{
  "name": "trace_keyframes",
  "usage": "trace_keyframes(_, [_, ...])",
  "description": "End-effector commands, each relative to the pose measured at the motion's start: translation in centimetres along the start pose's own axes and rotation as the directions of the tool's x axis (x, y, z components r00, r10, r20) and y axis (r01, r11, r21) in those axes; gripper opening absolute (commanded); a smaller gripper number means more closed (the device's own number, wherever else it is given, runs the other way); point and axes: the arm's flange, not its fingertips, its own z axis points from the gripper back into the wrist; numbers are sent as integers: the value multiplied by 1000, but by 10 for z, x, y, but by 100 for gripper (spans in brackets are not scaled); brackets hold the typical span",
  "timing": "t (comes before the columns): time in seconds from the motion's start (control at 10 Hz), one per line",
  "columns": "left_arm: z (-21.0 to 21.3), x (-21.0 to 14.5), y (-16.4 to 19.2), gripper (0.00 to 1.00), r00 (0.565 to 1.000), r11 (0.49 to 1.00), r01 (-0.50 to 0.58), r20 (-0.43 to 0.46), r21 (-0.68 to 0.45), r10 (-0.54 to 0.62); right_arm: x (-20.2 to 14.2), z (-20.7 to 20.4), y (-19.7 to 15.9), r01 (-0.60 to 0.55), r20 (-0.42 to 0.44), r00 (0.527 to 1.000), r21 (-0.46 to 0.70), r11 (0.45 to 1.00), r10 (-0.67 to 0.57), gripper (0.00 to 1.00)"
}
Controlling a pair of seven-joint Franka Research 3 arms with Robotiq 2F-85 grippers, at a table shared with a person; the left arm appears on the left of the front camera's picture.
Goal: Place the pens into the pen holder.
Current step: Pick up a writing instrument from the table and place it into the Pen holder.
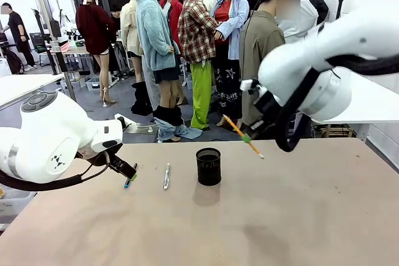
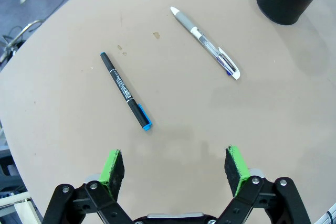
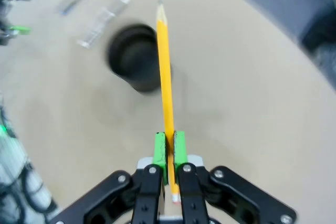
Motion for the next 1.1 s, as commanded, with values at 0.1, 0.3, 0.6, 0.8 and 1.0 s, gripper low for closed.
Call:
trace_keyframes(0.1, [1, 0, 2, 100, 1000, 1000, -4, 1, 0, 4, -21, -34, -21, -306, 334, 924, 354, 884, 186, 0])
trace_keyframes(0.3, [1, 0, 2, 100, 1000, 1000, -4, 1, 0, 4, -8, -53, -26, -381, 442, 874, 363, 850, 202, 0])
trace_keyframes(0.6, [1, 0, 2, 100, 1000, 1000, -4, 1, 0, 4, 3, -88, -43, -492, 517, 822, 430, 757, 241, 0])
trace_keyframes(0.8, [1, 0, 2, 100, 1000, 1000, -4, 1, 0, 4, 10, -104, -48, -506, 519, 821, 463, 728, 240, 0])
trace_keyframes(1.0, [1, 0, 2, 100, 1000, 1000, -4, 1, 0, 4, 13, -109, -53, -515, 534, 816, 499, 697, 221, 0])
